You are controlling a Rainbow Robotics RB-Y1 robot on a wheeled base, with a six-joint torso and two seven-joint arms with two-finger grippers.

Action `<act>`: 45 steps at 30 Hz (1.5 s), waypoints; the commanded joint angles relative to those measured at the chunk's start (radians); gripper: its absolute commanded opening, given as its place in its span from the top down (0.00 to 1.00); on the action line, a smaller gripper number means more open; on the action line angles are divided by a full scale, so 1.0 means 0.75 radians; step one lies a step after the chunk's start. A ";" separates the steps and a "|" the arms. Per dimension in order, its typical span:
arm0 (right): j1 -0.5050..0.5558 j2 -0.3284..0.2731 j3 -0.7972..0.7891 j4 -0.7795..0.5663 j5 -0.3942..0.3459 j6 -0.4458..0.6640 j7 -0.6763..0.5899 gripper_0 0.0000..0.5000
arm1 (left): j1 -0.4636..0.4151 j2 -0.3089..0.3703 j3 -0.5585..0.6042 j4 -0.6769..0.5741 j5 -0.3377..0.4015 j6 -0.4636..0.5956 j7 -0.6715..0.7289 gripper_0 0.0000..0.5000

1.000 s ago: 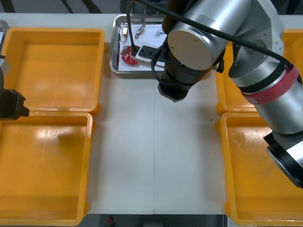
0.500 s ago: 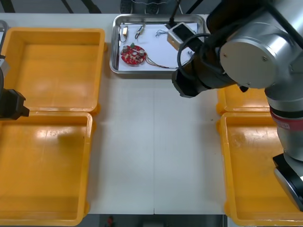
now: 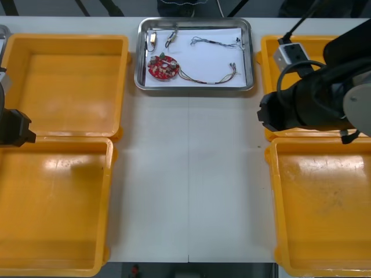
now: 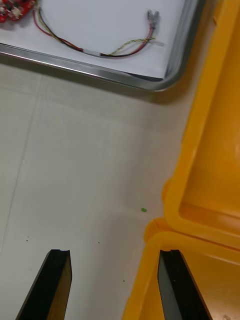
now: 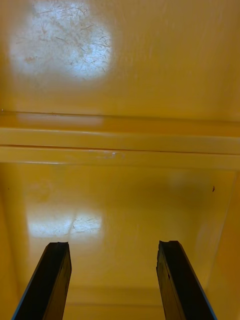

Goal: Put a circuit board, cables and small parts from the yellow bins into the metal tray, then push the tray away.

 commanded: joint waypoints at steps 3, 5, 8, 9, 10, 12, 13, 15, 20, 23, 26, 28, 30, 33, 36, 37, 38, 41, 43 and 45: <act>0.156 -0.136 -0.263 -0.053 -0.138 0.004 -0.014 0.00 | 0.016 0.000 0.044 -0.039 0.000 -0.011 -0.077 0.00; 0.193 -0.163 -0.316 -0.055 -0.171 0.004 -0.014 0.00 | 0.016 0.000 0.044 -0.039 0.000 -0.011 -0.077 0.00; 0.252 -0.198 -0.404 -0.055 -0.224 0.004 -0.014 0.00 | 0.016 0.000 0.044 -0.039 0.000 -0.011 -0.077 0.00; 0.279 -0.208 -0.439 -0.055 -0.238 0.004 -0.014 0.00 | 0.016 0.000 0.044 -0.039 0.000 -0.011 -0.077 0.00; 0.308 -0.218 -0.471 -0.055 -0.251 0.004 -0.010 0.00 | 0.016 0.000 0.044 -0.039 0.000 -0.011 -0.077 0.00; 0.349 -0.235 -0.508 -0.055 -0.261 0.004 -0.008 0.00 | 0.016 0.000 0.044 -0.039 0.000 -0.011 -0.077 0.00; 0.371 -0.245 -0.529 -0.055 -0.265 0.004 -0.004 0.00 | 0.016 0.000 0.044 -0.039 0.000 -0.011 -0.077 0.00; 0.400 -0.259 -0.555 -0.060 -0.273 0.004 -0.001 0.00 | 0.016 0.000 0.044 -0.039 0.000 -0.011 -0.077 0.00; 0.477 -0.290 -0.619 -0.068 -0.302 0.004 0.003 0.00 | 0.016 0.000 0.044 -0.039 0.000 -0.011 -0.077 0.00; 0.514 -0.306 -0.627 -0.068 -0.314 0.004 0.003 0.00 | 0.016 0.000 0.044 -0.039 0.000 -0.011 -0.077 0.00; 0.539 -0.312 -0.629 -0.068 -0.326 0.004 0.003 0.00 | 0.016 0.000 0.044 -0.039 0.000 -0.011 -0.077 0.00; 0.549 -0.314 -0.627 -0.068 -0.330 0.004 -0.006 0.00 | 0.016 0.000 0.044 -0.039 0.000 -0.011 -0.077 0.00; 0.553 -0.314 -0.627 -0.068 -0.332 0.004 -0.006 0.00 | 0.016 0.000 0.044 -0.039 0.000 -0.011 -0.077 0.00; 0.555 -0.318 -0.629 -0.068 -0.337 0.004 -0.004 0.00 | 0.016 0.000 0.044 -0.039 0.000 -0.011 -0.077 0.00; 0.555 -0.323 -0.629 -0.068 -0.349 0.004 -0.004 0.00 | 0.016 0.000 0.044 -0.039 0.000 -0.011 -0.077 0.00; 0.555 -0.323 -0.629 -0.068 -0.353 0.004 -0.001 0.00 | 0.016 0.000 0.044 -0.039 0.000 -0.011 -0.077 0.00; 0.559 -0.325 -0.627 -0.068 -0.357 0.004 0.001 0.00 | 0.016 0.000 0.044 -0.039 0.000 -0.011 -0.077 0.00; 0.557 -0.325 -0.627 -0.068 -0.361 0.004 0.003 0.00 | 0.016 0.000 0.044 -0.039 0.000 -0.011 -0.077 0.00; 0.557 -0.325 -0.627 -0.068 -0.361 0.004 0.003 0.00 | 0.016 0.000 0.044 -0.039 0.000 -0.011 -0.077 0.00; 0.557 -0.325 -0.627 -0.068 -0.361 0.004 0.003 0.00 | 0.016 0.000 0.044 -0.039 0.000 -0.011 -0.077 0.00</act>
